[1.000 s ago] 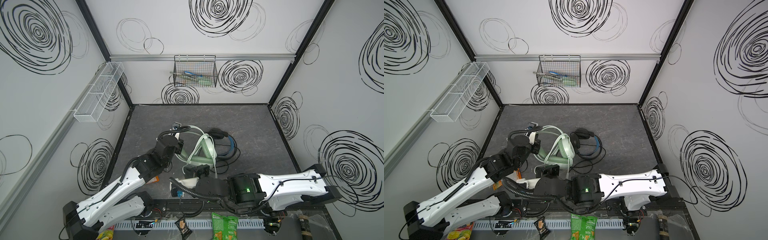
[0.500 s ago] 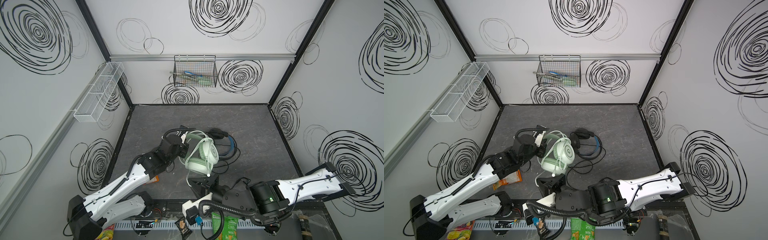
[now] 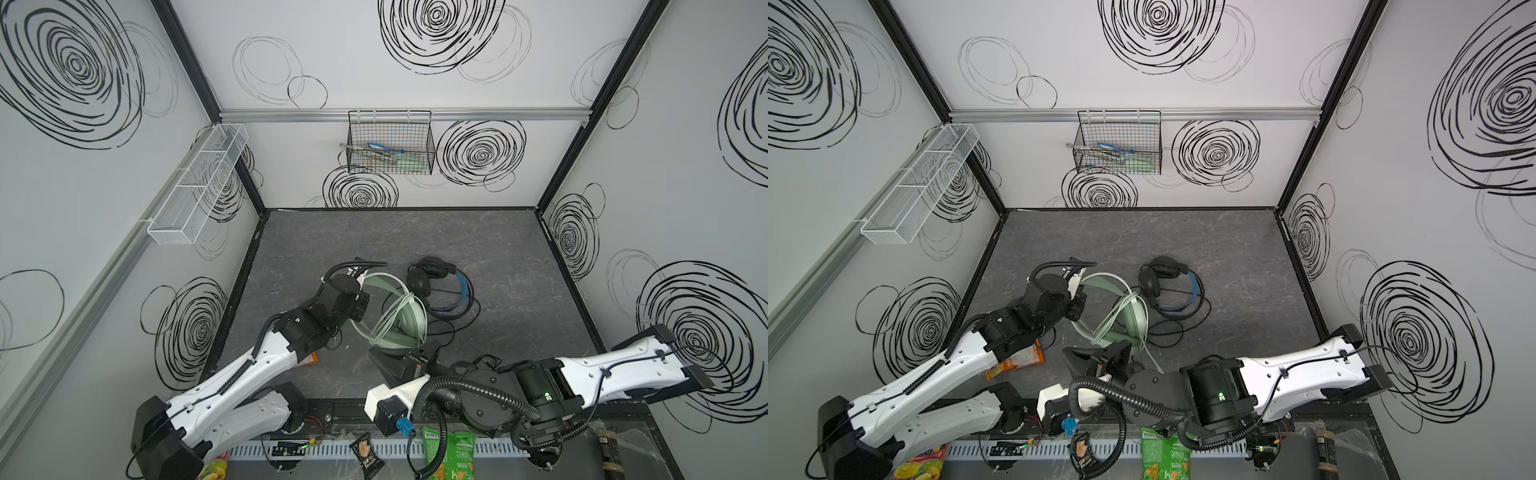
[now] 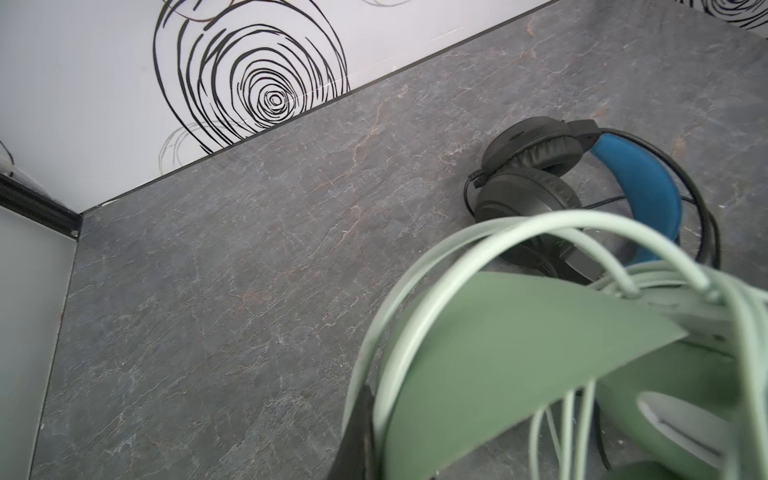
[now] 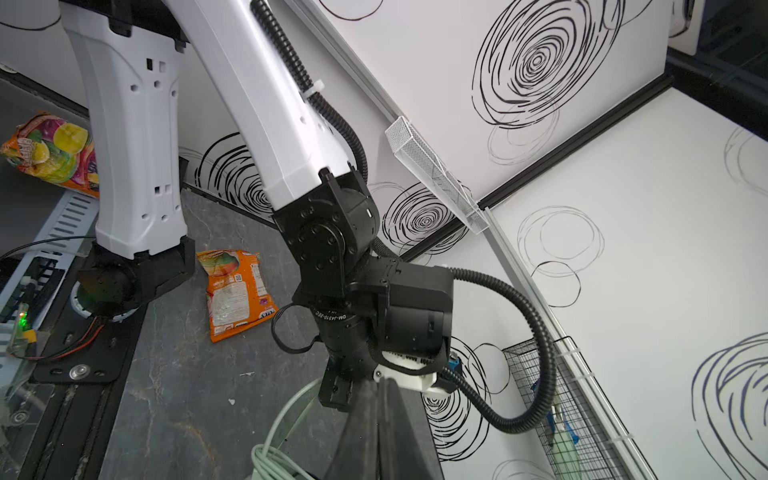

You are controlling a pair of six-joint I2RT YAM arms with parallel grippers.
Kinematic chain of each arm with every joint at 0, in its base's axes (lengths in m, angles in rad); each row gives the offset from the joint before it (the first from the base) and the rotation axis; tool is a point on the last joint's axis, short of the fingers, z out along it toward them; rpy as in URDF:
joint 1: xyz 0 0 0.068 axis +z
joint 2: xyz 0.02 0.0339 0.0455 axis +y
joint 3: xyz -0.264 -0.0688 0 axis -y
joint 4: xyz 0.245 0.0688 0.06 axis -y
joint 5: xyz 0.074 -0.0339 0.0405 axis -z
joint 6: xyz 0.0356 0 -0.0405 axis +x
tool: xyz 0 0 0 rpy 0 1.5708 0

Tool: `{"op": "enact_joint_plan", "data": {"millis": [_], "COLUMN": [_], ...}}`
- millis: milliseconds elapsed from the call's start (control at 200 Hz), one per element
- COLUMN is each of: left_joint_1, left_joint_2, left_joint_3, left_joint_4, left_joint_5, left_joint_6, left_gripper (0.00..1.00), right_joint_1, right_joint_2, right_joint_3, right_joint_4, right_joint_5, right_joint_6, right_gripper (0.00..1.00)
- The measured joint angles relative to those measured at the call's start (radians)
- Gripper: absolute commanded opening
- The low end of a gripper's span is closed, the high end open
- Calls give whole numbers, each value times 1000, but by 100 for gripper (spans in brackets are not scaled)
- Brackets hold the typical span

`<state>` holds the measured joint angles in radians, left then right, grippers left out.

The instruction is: Wrap the headphones

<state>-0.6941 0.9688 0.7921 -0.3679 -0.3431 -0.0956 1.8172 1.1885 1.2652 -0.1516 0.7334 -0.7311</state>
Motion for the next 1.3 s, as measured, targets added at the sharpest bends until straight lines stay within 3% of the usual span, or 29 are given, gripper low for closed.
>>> {"op": "enact_joint_plan", "data": {"millis": [135, 260, 375, 605, 780, 985, 1161, 1301], "left_joint_1": [19, 70, 120, 238, 298, 310, 310, 310], "left_joint_2": [-4, -4, -4, -32, -72, -119, -167, -184], "left_joint_3": [0, -14, -41, -67, -67, -67, -60, -49], "left_joint_4": [4, 14, 30, 39, 57, 62, 52, 54], "left_joint_5": [10, 26, 45, 125, 180, 231, 267, 284], "left_joint_6": [-10, -28, -68, -147, -197, -240, -274, -307], "left_gripper": [0, 0, 0, 0, 0, 0, 0, 0], "right_joint_1": [-55, -101, -72, -36, -49, -131, -255, -289], "right_joint_2": [-105, -241, -305, -258, -208, -144, -156, -133], "right_joint_3": [-101, -241, -360, -571, -732, -842, -921, -964], "right_joint_4": [6, -14, -58, -89, 19, 162, 333, 418], "right_joint_5": [1, 35, 61, 16, -58, -103, -174, -225], "right_joint_6": [145, 335, 533, 812, 979, 1100, 1119, 1127], "right_gripper": [42, 48, 55, 62, 63, 65, 66, 66]}}
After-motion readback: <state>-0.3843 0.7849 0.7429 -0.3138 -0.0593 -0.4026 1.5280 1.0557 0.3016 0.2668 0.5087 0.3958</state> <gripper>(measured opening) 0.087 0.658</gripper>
